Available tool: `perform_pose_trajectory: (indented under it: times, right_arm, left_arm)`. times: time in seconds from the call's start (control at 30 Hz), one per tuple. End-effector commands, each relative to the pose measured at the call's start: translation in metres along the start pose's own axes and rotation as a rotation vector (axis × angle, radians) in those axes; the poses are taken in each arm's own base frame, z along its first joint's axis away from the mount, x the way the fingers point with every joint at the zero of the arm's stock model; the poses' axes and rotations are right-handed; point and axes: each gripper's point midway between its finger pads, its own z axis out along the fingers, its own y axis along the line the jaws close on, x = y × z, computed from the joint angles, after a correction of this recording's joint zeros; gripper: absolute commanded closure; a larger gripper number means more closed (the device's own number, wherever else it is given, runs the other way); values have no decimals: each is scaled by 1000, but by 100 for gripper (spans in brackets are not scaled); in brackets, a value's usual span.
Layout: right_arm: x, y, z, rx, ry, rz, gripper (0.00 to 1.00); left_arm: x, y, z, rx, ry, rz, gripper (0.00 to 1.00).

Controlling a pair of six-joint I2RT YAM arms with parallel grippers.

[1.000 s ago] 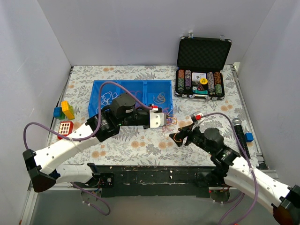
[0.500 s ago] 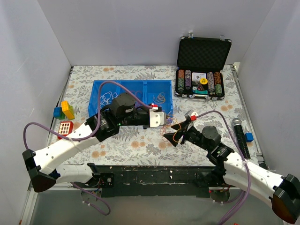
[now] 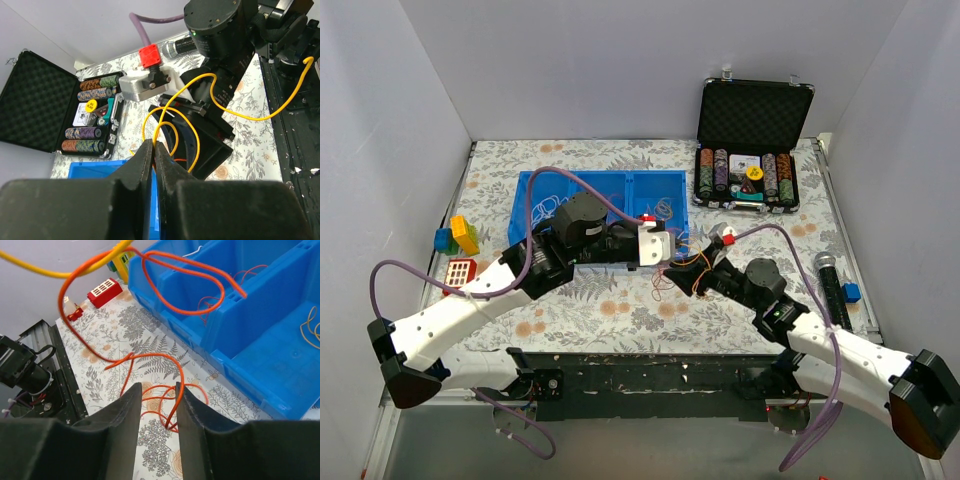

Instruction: Untangle the cables

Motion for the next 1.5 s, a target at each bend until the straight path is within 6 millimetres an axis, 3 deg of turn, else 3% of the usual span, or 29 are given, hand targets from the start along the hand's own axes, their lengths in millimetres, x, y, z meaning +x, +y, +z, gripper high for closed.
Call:
perform_pose_trajectory:
  times: [0.0,0.13,0.43,0.6,0.67,0.73,0.9,1.03,1.2,1.33,1.47]
  right_arm:
    - [-40,14,13,-46,-99,-15,66]
    - [-34,14,19,-53,-74,-2,98]
    - [34,-9,5,47,71,75,99]
    - [72,-16,-14,100,148,101,99]
    - [73,-15,-19,105,142,109,99]
    - [69,-15,-24,118,127,106,99]
    - [34,-11,-33,136,41,75,99]
    - [4,-3,-43,136,-30,62,99]
    - [-30,2,-53,157,-105,44,99]
    - [-72,15,-59,136,-183,-4,99]
    - [-112,30,-63,107,-237,-51,99]
  left_arm:
    - [-27,10,-7,-22,-66,10,100]
    - [-41,17,-7,-30,-97,11,100]
    - [-134,64,-30,-133,-269,103,100]
    - [-147,93,-36,-273,-288,139,100]
    - [-134,109,-35,-370,-261,128,100]
    - [-110,120,-30,-462,-219,113,100]
    - [-7,149,-12,-547,-29,-72,100]
    - [60,165,3,-560,49,-207,100]
    - [92,168,38,-460,52,-292,100]
    - [126,174,59,-419,100,-433,100]
    - [132,176,70,-414,92,-541,100]
